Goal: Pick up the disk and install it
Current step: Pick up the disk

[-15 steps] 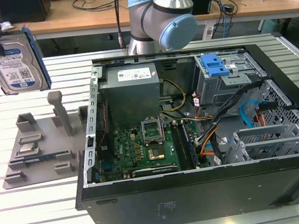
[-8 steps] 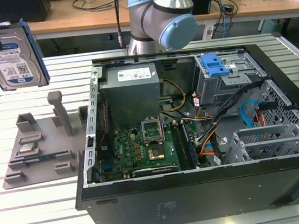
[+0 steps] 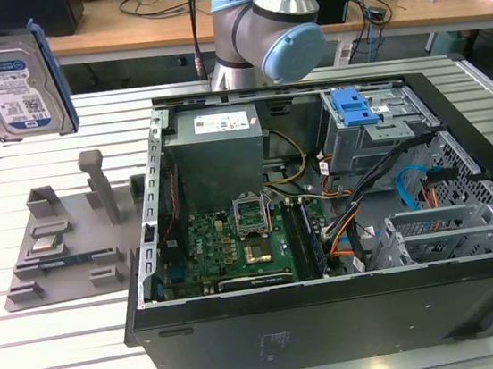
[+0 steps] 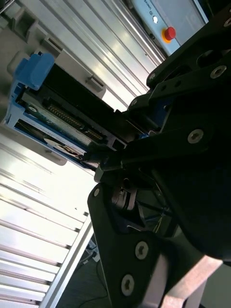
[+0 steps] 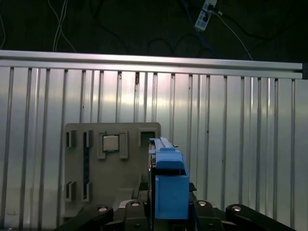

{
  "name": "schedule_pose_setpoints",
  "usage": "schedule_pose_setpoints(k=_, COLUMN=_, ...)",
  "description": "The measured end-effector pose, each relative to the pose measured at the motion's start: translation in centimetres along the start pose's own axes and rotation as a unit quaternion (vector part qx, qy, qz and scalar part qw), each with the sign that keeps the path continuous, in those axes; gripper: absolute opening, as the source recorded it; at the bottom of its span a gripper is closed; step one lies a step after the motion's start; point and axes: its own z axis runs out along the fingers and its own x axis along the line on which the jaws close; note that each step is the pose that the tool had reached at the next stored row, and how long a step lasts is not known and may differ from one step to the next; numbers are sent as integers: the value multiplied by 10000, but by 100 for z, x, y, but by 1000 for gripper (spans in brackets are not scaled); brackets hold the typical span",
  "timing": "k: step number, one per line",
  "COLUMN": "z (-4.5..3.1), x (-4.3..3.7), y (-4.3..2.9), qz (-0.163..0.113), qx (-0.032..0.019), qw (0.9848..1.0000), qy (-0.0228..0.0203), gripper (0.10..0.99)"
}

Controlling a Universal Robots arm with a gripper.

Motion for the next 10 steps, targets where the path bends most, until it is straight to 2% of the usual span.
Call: schedule_pose_setpoints(k=10, z=-185, x=-25, y=1, qz=1, qx=-18, qw=10000, qy=8, gripper=365)
